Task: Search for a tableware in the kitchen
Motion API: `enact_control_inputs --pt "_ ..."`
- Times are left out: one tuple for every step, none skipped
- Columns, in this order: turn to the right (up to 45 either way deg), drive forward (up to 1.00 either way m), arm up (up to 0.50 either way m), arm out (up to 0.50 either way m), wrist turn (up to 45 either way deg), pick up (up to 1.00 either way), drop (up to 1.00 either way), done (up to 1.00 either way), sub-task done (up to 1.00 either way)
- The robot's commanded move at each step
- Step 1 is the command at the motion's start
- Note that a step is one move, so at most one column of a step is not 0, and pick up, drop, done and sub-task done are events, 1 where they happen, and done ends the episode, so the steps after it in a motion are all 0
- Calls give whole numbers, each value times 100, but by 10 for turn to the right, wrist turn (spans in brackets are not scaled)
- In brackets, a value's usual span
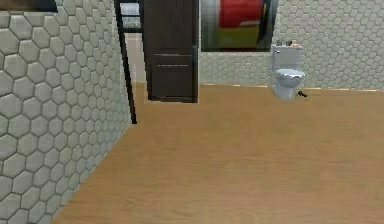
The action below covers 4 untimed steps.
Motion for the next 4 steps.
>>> enact_control_inputs --pt "-30 0 0 0 0 0 0 0 0" --pt "0 100 0 0 0 0 0 0 0" --pt "0 100 0 0 0 0 0 0 0" --pt "-30 0 0 0 0 0 0 0 0"
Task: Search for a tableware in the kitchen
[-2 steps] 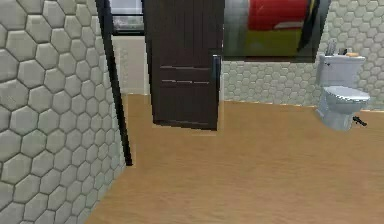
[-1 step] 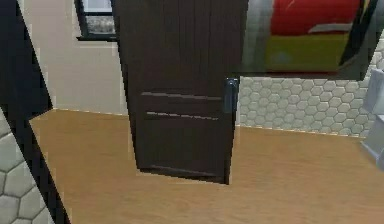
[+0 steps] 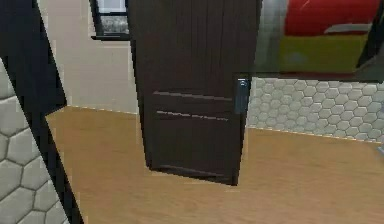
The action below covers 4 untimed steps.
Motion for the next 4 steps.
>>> enact_control_inputs --pt "0 70 0 0 0 0 0 0 0" --pt "-300 0 0 0 0 0 0 0 0" --pt "0 60 0 0 0 0 0 0 0" --pt "-420 0 0 0 0 0 0 0 0"
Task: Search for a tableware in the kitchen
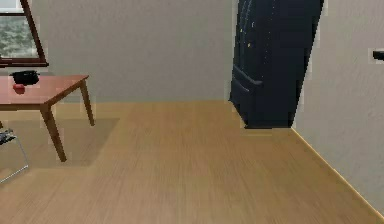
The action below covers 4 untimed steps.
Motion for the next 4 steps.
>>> enact_control_inputs --pt "0 30 0 0 0 0 0 0 0" --pt "-450 0 0 0 0 0 0 0 0" --pt "-180 0 0 0 0 0 0 0 0" --pt "0 90 0 0 0 0 0 0 0"
